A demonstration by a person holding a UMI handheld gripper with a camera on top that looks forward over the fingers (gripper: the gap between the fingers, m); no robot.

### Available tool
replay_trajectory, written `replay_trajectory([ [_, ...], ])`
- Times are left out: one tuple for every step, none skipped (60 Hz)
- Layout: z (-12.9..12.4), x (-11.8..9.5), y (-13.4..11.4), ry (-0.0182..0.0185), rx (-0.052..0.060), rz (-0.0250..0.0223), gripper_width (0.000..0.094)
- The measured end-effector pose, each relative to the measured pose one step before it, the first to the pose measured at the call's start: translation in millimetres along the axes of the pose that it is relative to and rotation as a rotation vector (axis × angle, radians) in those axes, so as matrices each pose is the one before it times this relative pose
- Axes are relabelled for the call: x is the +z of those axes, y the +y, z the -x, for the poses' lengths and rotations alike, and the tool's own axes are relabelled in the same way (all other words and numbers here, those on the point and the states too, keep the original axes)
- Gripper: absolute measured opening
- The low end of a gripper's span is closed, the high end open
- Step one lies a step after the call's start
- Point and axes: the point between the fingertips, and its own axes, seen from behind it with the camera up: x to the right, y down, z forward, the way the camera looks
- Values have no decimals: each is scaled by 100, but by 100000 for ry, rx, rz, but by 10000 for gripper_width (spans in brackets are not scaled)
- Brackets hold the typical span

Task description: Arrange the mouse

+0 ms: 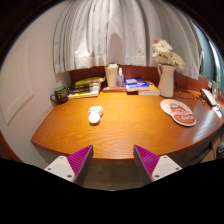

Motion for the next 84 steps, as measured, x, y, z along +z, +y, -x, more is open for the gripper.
replay_trajectory([
  [826,854,-14,-875,-332,517,831],
  [787,745,-74,-925,-319,520,831],
  [681,717,-102,-1089,-483,397,834],
  [586,707,-173,-1067,-427,191,837],
  [498,737,-176,-982,-391,386,839],
  [442,756,-209,-682,-329,240,838],
  [396,720,-199,-468,-249,407,837],
  [314,667,-238,-391,-307,457,833],
  [261,658,-277,-302,-356,437,832],
  [168,678,-266,-192,-307,347,832],
  [113,651,-284,30,-192,342,833],
  [105,621,-350,74,-129,179,834],
  [98,611,-412,27,-49,-50,836],
  [123,610,-422,40,140,-169,836],
  [92,603,-355,-13,329,-21,837],
  [110,622,-320,-68,468,115,834],
  [129,607,-314,-132,440,188,833],
  [152,601,-347,-169,324,59,828],
  [88,577,-343,-123,83,-50,826],
  [42,598,-359,29,31,-106,823],
  [16,581,-324,123,-54,-26,821],
  [-5,567,-268,239,-142,115,821],
  [-26,554,-244,273,-207,245,821],
  [-45,537,-231,312,-294,334,821],
  [-70,507,-225,356,-231,317,822],
  [-47,459,-249,363,-149,214,821],
  [-17,436,-272,318,-33,81,821],
  [-37,392,-255,329,16,69,821],
  [-33,391,-240,319,100,79,820],
  [-10,367,-189,247,168,179,820],
  [9,348,-147,200,172,348,819],
  [-27,256,-175,320,240,251,819],
  [-60,231,-302,462,-55,-392,817],
  [-25,212,-139,279,148,129,813],
  [-68,157,-113,284,242,350,809],
  [-55,183,-179,320,51,-57,806],
  [-37,169,-62,278,149,322,798],
  [-22,114,-98,262,128,273,783],
  [-61,102,-94,284,24,71,762],
  [6,76,-7,146,106,390,744],
  [48,48,-42,-162,0,128,728],
  [5,49,-13,33,-235,123,699],
  [13,38,42,-21,-245,276,663],
  [6,20,-8,22,-420,112,612],
  [60,35,19,-193,-401,126,551],
  [-32,27,102,69,-283,342,542],
  [9,-16,36,-220,-379,181,542],
  [-40,-13,42,-431,-103,451,542],
  [-12,-35,41,-218,296,365,539],
  [-11,21,-2,-145,452,240,521],
  [-4,42,36,-219,277,477,508],
  [23,21,25,-360,-27,514,493],
  [36,15,100,-368,-397,748,478],
  [17,-31,60,-400,-461,907,461],
  [-94,-53,36,-393,-543,858,436],
  [-4,-22,16,-163,-509,656,425],
  [-9,44,102,-211,-628,627,407],
  [21,-74,-67,-38,-351,304,384],
  [-5,16,85,14,-860,355,364],
  [-3,-33,-79,25,-811,-143,348],
  [5,12,56,-1,-492,107,349],
  [-4,0,-13,-152,180,23,349],
  [25,11,-9,-249,475,7,349],
  [37,-18,-2,-280,86,79,350],
  [50,0,22,-380,-484,270,350],
  [32,7,31,-823,-1028,322,348],
  [16,-7,26,-762,-772,208,348],
  [39,-32,19,-846,-388,342,347],
  [23,-125,-17,-1104,-34,611,347],
  [81,-123,35,-1385,-66,877,348],
  [45,-193,-23,-1577,-574,874,346],
  [-53,-351,-150,-1331,-990,539,346],
  [-251,-446,-360,-849,-1079,-158,348],
  [-422,-580,-513,-470,-830,-531,349],
  [-510,-705,-595,-290,-305,-790,350],
  [-574,-806,-687,-297,11,-1207,350],
  [-635,-894,-806,-269,-45,-1549,350],
  [-654,-734,-769,-203,-92,-2181,349],
  [-880,-1046,-846,-177,-323,-2068,349],
  [-976,-1211,-872,-130,-224,-1038,349],
  [-1077,-1077,-830,124,-157,-1680,349],
  [-1191,-1048,-792,375,181,-1503,349],
  [-1291,-1015,-777,655,465,-1425,349],
  [-1349,-976,-758,726,410,-1443,349],
])
